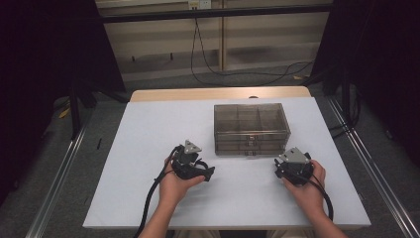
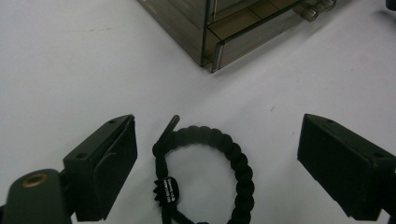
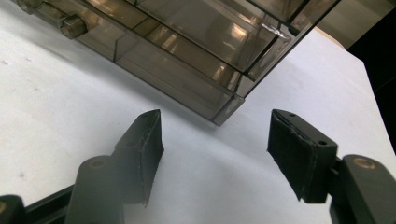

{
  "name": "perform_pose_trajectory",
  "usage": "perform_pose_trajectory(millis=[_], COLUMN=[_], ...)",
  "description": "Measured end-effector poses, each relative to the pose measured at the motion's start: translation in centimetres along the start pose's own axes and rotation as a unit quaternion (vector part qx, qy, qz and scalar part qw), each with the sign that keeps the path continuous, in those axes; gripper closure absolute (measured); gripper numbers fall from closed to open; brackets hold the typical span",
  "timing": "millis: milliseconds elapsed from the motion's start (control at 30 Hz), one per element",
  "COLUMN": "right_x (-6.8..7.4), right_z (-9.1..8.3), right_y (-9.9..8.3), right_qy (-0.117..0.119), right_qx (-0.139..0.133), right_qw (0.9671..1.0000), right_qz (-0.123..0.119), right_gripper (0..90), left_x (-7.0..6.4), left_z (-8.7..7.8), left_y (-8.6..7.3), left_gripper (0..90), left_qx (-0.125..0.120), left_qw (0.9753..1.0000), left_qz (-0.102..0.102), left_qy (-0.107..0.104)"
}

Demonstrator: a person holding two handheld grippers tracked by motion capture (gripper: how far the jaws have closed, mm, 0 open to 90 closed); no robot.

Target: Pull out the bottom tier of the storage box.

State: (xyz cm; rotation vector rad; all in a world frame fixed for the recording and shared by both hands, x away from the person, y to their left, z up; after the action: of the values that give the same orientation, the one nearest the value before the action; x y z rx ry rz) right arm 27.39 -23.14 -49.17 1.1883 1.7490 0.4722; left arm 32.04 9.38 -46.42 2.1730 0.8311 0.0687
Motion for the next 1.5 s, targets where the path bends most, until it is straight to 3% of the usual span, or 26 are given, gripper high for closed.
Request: perform_pose_trajectory(millis=[467,700,767,967,1167,1400,1433,1500], right_x=[-0.4,-0.4,-0.4,-0.6,-0.7,-0.6,-0.6,-0.4], right_z=[0.7,1.0,1.0,1.2,1.4,1.6,1.6,1.6], right_y=[0.1,0.2,0.2,0.2,0.3,0.4,0.4,0.5], right_qy=[0.013,0.017,0.019,0.024,0.036,0.050,0.055,0.055], right_qx=[0.008,0.011,0.013,0.014,0.012,0.015,0.014,0.018], right_qw=[0.9997,0.9995,0.9994,0.9992,0.9989,0.9979,0.9977,0.9976], right_qz=[0.019,0.025,0.025,0.030,0.029,0.038,0.038,0.038], right_gripper=[36.7,37.5,37.7,38.4,41.2,44.1,46.8,47.3], left_x=[0.3,-0.1,-0.2,-0.4,-0.5,-0.4,-0.4,-0.4], left_z=[1.5,2.1,2.5,3.5,4.3,4.6,4.8,4.9], left_y=[0.7,1.9,2.3,2.8,3.2,3.1,3.1,3.0], left_gripper=[29.4,33.0,34.3,35.6,38.6,44.9,45.0,45.6], left_qx=[-0.017,-0.008,-0.010,-0.005,-0.007,0.004,0.002,0.003], left_qw=[0.9997,0.9995,0.9995,0.9993,0.9991,0.9994,0.9995,0.9994], left_qz=[-0.005,0.016,0.009,0.022,0.016,0.020,0.011,0.014], left_qy=[-0.020,-0.026,-0.029,-0.030,-0.040,-0.027,-0.031,-0.032])
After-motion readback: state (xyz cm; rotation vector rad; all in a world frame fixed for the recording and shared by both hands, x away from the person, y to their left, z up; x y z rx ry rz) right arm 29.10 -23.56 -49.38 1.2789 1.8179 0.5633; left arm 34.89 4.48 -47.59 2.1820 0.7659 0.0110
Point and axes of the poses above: each handheld gripper's, and its own axes: z roughly forward along the jaws, y roughly out of its top, x roughly to its left, the point moved 1 cm from there along z, roughly forward along the jaws, and after that the axes turned 12 degrees about -y, right-handed, at the moved point
